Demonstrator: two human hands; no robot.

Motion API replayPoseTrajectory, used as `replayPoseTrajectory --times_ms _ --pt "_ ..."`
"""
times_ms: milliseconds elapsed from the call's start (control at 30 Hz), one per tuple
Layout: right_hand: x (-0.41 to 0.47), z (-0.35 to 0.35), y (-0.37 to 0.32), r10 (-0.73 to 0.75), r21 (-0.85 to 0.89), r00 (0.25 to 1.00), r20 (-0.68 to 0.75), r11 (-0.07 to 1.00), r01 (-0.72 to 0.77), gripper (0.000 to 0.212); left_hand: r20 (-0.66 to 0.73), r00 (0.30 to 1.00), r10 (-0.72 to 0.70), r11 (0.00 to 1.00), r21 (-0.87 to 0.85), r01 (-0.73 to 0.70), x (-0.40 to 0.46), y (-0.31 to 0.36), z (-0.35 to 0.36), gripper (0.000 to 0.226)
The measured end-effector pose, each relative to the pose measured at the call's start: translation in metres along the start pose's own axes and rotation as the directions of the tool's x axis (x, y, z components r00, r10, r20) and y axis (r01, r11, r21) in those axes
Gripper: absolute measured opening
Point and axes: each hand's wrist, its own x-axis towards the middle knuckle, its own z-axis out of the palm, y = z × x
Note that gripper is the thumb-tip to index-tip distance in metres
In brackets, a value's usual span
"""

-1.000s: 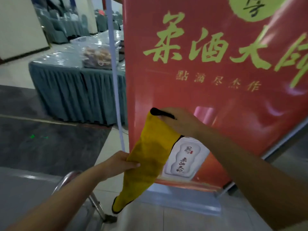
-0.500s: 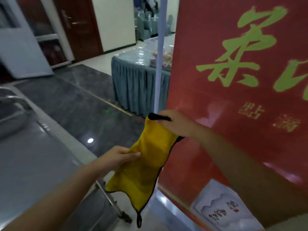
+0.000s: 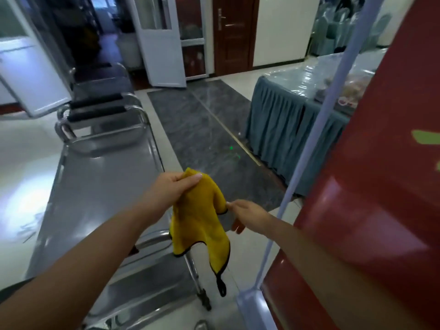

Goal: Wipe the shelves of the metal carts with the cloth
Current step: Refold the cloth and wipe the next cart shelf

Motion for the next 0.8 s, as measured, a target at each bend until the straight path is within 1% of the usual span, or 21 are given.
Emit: replayPoseTrajectory --times_ms 67,100,233,300,367,400,433,500,533,567,600,667,733,767,800 --pt "0.015 0.011 -0.012 0.009 0.163 0.996 0.088 0.986 -0.023 0.041 -0.057 0.998 -0.038 0.997 -0.073 0.034 0.013 -0.003 -0.013 0.031" --pt "0.025 0.014 -0.02 0.001 0.245 0.994 0.107 0.969 -0.028 0.039 -0.079 0.995 -0.054 0.993 -0.108 0.046 0.02 -0.004 -0.019 0.028" --pt "0.075 0.016 -0.055 -0.065 0.494 0.997 0.046 0.869 0.034 0.032 -0.116 0.988 -0.098 0.972 -0.226 0.07 0.053 -0.006 -0.049 0.028" --pt "0.1 0.014 -0.076 -0.096 0.58 0.992 0.083 0.814 0.031 0.031 -0.11 0.986 -0.125 0.947 -0.31 0.086 0.07 -0.005 -0.067 0.031" --pt "0.124 0.01 -0.099 -0.126 0.618 0.984 0.123 0.786 0.023 0.033 -0.072 0.989 -0.132 0.918 -0.385 0.094 0.086 -0.003 -0.086 0.039" --pt "0.135 0.008 -0.11 -0.131 0.64 0.983 0.132 0.768 0.017 0.036 -0.053 0.991 -0.126 0.91 -0.404 0.094 0.093 -0.001 -0.095 0.042" --pt "0.146 0.007 -0.121 -0.136 0.661 0.981 0.138 0.75 0.011 0.046 -0.044 0.992 -0.115 0.905 -0.416 0.087 0.099 0.001 -0.103 0.043" --pt "0.167 0.005 -0.139 -0.153 0.67 0.978 0.141 0.742 0.02 0.075 -0.063 0.994 -0.09 0.901 -0.431 0.054 0.112 0.001 -0.121 0.034" --pt "0.175 0.004 -0.148 -0.168 0.654 0.977 0.132 0.755 0.042 0.083 -0.089 0.992 -0.087 0.899 -0.437 0.039 0.118 0.0 -0.13 0.027" --pt "0.182 0.003 -0.156 -0.186 0.63 0.975 0.121 0.774 0.069 0.087 -0.12 0.989 -0.089 0.897 -0.441 0.027 0.122 -0.002 -0.138 0.022" --pt "0.19 0.001 -0.163 -0.214 0.594 0.969 0.126 0.798 0.099 0.088 -0.152 0.984 -0.092 0.896 -0.444 0.015 0.126 -0.005 -0.147 0.02" --pt "0.207 -0.004 -0.18 -0.264 0.475 0.943 0.204 0.869 0.141 0.084 -0.202 0.974 -0.102 0.896 -0.444 0.002 0.133 -0.011 -0.164 0.024" --pt "0.224 -0.003 -0.195 -0.259 0.241 0.915 0.311 0.952 0.188 0.077 -0.223 0.968 -0.113 0.901 -0.434 0.005 0.138 -0.02 -0.177 0.028" --pt "0.234 0.0 -0.203 -0.251 0.09 0.908 0.335 0.968 0.234 0.071 -0.222 0.969 -0.111 0.907 -0.422 0.007 0.142 -0.025 -0.182 0.031" --pt "0.245 0.005 -0.209 -0.26 -0.051 0.903 0.342 0.954 0.294 0.061 -0.228 0.967 -0.109 0.917 -0.4 0.009 0.144 -0.03 -0.186 0.034"
